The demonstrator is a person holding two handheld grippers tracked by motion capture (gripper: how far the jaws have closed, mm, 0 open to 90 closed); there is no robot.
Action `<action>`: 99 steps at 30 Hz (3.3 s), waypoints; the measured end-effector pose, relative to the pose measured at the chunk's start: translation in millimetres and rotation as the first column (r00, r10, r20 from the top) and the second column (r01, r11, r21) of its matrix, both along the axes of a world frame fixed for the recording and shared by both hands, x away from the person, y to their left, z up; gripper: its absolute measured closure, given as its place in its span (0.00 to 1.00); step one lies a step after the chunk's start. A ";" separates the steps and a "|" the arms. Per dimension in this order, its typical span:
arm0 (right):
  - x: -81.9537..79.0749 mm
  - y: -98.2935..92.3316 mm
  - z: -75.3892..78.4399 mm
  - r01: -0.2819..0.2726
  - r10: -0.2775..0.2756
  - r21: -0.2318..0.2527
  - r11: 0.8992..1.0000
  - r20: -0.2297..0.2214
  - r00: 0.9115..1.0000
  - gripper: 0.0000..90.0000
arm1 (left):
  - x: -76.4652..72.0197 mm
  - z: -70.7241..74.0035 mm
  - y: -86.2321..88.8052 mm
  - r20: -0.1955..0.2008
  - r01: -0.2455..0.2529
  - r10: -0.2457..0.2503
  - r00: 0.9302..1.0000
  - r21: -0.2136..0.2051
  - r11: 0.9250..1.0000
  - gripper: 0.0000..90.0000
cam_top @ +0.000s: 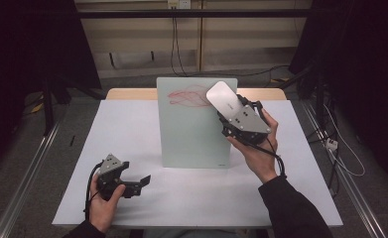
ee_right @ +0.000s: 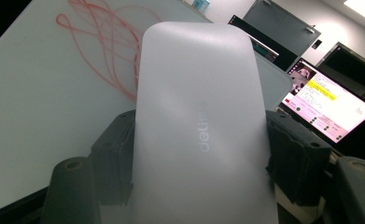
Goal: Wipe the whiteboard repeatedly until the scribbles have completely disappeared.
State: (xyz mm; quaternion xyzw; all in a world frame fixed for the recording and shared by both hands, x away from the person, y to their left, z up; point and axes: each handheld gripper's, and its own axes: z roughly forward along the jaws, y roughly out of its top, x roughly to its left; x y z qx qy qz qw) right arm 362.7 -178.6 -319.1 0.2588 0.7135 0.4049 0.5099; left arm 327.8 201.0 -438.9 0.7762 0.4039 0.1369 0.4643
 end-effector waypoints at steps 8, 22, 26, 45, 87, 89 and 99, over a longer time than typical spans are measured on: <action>3.8 4.9 -5.2 -0.001 0.001 -0.010 1.000 -0.018 1.000 0.35 | 0.0 0.2 0.0 -0.002 0.001 -0.001 1.000 0.001 1.000 0.04; 4.0 25.6 -19.5 -0.064 0.063 -0.022 0.998 -0.060 0.996 0.35 | -0.1 0.1 0.0 0.000 0.000 0.000 1.000 0.000 1.000 0.04; 4.0 25.2 -18.6 -0.065 0.062 -0.031 0.997 -0.065 0.996 0.35 | 0.0 0.0 0.4 -0.001 0.000 0.000 1.000 0.001 1.000 0.04; 7.2 0.2 -0.7 0.011 -0.010 0.027 1.000 -0.037 0.999 0.35 | -0.8 0.5 0.3 -0.001 -0.002 0.002 1.000 -0.007 1.000 0.04; 11.3 -3.7 8.0 0.029 -0.026 0.052 0.998 -0.063 0.998 0.35 | -0.6 0.7 -1.0 0.000 0.010 -0.010 1.000 0.007 1.000 0.04; 10.8 1.3 4.9 0.023 -0.020 0.040 0.999 -0.069 0.997 0.35 | -0.9 0.6 -1.4 -0.003 0.008 -0.008 1.000 0.003 1.000 0.04; 2.8 39.6 -23.4 -0.075 0.072 -0.016 0.997 -0.139 0.988 0.35 | -0.8 0.8 -0.7 -0.001 0.010 -0.010 1.000 0.004 1.000 0.04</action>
